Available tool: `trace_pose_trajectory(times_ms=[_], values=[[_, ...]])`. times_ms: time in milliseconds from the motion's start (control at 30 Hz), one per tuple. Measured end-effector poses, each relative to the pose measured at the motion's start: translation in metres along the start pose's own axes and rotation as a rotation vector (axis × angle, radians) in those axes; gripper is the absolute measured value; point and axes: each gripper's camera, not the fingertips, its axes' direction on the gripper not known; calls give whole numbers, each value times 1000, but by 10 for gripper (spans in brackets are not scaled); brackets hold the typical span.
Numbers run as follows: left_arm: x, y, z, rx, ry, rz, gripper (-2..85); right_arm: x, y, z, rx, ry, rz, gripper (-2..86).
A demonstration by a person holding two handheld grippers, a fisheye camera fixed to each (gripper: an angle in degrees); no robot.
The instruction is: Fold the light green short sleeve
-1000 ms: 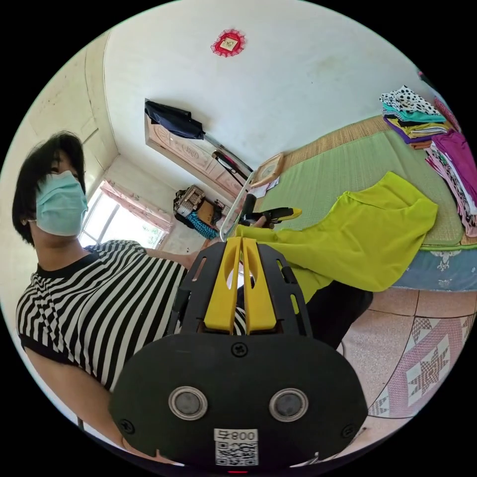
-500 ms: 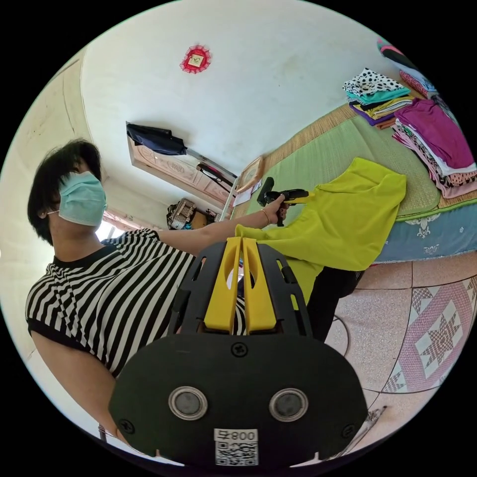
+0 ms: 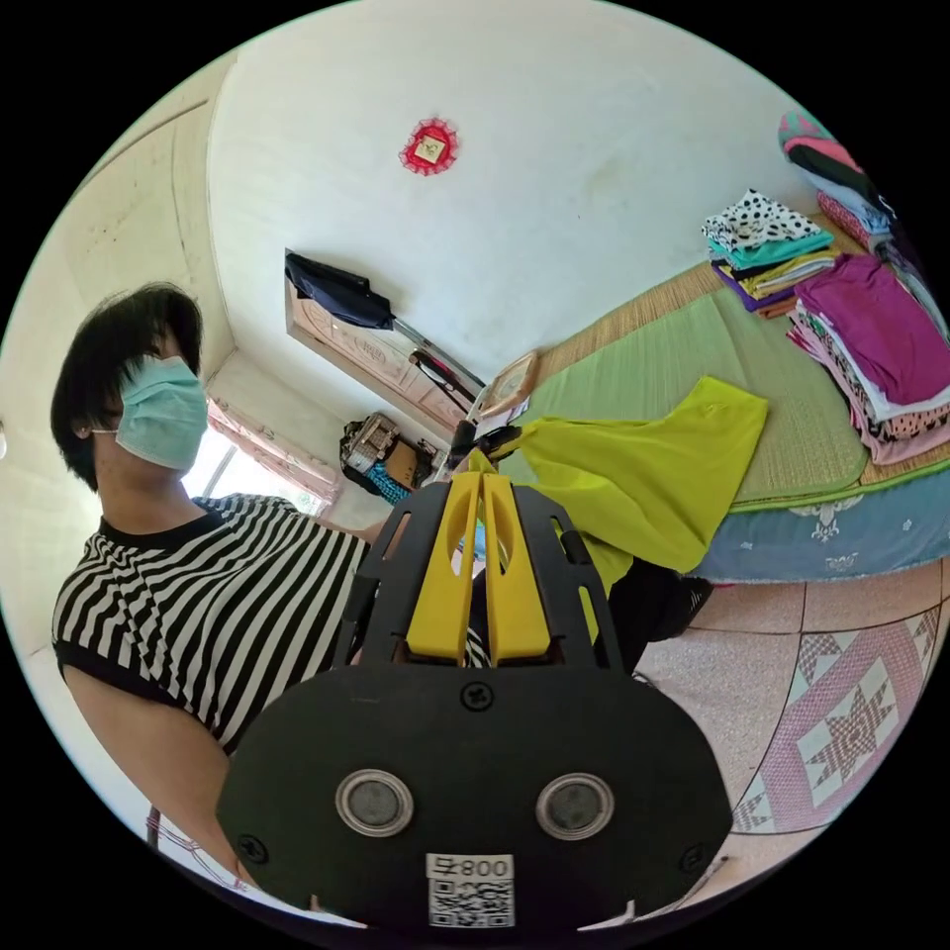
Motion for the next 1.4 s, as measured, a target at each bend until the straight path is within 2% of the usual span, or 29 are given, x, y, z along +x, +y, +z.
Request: trace_pose_trajectory(times_ms=[367, 867, 1167, 1400], values=[[20, 176, -181, 378, 76, 163, 8, -27, 4, -33, 126, -15, -159, 2], [59, 346, -335, 683, 126, 498, 8, -116, -4, -54, 234, -41, -419, 1], [70, 406, -387, 756, 86, 635, 9, -166, 0, -62, 271, -32, -530, 1], [76, 418, -407, 770, 78, 710, 8, -191, -2, -67, 331, -15, -591, 2]])
